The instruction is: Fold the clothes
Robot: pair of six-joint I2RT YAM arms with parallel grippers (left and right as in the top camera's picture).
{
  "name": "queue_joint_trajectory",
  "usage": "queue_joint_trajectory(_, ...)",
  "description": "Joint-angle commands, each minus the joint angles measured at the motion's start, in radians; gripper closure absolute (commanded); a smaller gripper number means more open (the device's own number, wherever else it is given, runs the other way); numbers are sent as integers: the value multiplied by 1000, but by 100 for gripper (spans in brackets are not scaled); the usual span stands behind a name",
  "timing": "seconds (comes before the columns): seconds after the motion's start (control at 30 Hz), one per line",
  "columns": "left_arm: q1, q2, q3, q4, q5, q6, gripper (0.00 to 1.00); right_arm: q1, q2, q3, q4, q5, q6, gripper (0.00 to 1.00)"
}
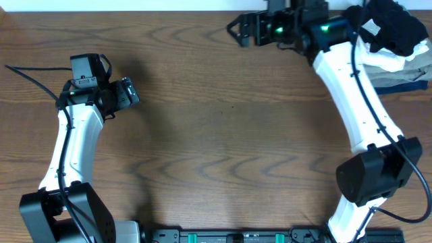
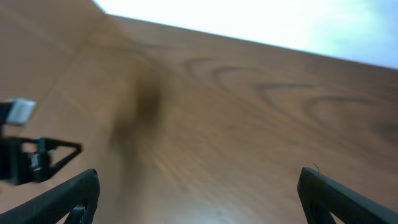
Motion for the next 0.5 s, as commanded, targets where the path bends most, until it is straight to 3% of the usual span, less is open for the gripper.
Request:
queue_joint_trajectory(0.0, 5, 7, -10, 0, -2, -16, 2, 26, 3, 6, -15, 50, -10, 1)
queue_joint_trajectory(0.23, 5, 7, -10, 0, -2, -16, 2, 21, 3, 5, -166, 131, -45, 1)
queue_joint_trajectory(0.47, 5, 7, -10, 0, -2, -16, 2, 39, -60, -2, -130, 276, -207, 1)
